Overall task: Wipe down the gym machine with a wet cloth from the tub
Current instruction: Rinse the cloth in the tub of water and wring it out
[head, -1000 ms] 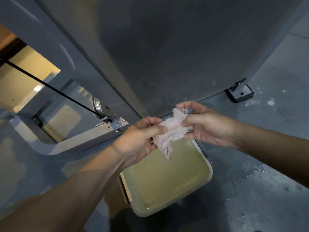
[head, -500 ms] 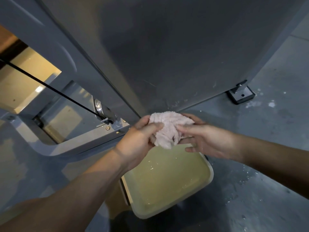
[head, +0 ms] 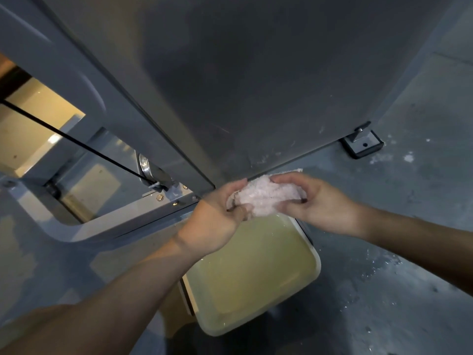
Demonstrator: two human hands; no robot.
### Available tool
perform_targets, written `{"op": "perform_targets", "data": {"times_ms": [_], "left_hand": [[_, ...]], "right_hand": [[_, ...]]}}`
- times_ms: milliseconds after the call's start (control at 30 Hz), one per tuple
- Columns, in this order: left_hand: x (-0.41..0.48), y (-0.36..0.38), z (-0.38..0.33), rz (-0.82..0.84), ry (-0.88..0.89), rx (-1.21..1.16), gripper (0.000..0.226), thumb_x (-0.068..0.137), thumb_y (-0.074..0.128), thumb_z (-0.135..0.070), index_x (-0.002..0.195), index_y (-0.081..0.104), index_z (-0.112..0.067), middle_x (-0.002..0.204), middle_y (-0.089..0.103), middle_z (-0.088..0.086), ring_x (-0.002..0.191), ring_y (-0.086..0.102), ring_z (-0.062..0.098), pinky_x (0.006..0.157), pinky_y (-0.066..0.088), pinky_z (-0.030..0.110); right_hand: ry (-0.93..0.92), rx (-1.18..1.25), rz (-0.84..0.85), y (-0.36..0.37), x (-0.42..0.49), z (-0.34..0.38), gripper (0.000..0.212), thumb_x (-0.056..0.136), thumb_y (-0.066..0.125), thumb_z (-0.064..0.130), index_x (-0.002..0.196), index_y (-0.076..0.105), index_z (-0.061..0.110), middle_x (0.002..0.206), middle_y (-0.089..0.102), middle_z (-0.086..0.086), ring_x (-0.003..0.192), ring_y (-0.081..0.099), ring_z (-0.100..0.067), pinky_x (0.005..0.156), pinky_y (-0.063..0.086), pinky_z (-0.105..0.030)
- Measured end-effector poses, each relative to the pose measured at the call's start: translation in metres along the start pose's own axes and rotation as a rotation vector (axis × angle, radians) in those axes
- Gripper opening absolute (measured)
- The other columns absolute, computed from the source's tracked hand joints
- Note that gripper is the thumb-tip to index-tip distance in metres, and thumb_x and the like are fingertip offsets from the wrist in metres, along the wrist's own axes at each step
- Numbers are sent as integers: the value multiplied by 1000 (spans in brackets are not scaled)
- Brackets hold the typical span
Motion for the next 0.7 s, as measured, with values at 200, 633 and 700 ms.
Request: {"op": "perform_targets", "data": {"times_ms": [200, 633, 700], "left_hand": [[10, -14, -1, -129, 34, 124, 32, 77, 89, -28, 62, 62, -18, 91, 51, -4, 70, 51, -4, 67, 35, 10], [7, 13, -12, -56, -128, -364, 12, 94, 70, -12, 96, 63, -2, 89, 66, 16, 89, 65, 26, 93, 60, 42], [5, 14, -23, 38, -132, -571, 36, 97, 60, -29, 104, 66, 5, 99, 69, 19, 98, 67, 26, 99, 55, 38]], "right_hand": [[-150, -134, -100, -23, 5, 5, 15, 79, 85, 28, 76, 74, 37, 129, 39, 17, 130, 36, 0, 107, 32, -18], [-128, -151, -240, -9, 2, 30, 20, 82, 70, 45, 82, 61, 28, 73, 66, 9, 62, 61, -2, 55, 49, -18], [-192, -45, -113, 1, -3, 37, 21, 83, 75, 45, 93, 64, 29, 89, 70, 11, 81, 67, -4, 68, 56, -24]]}}
Point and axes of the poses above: each hand's wrist, its own x-axis towards the middle knuckle, its own y-axis out of the palm, z = x × y, the point moved 3 cm from there along x, towards the middle knuckle
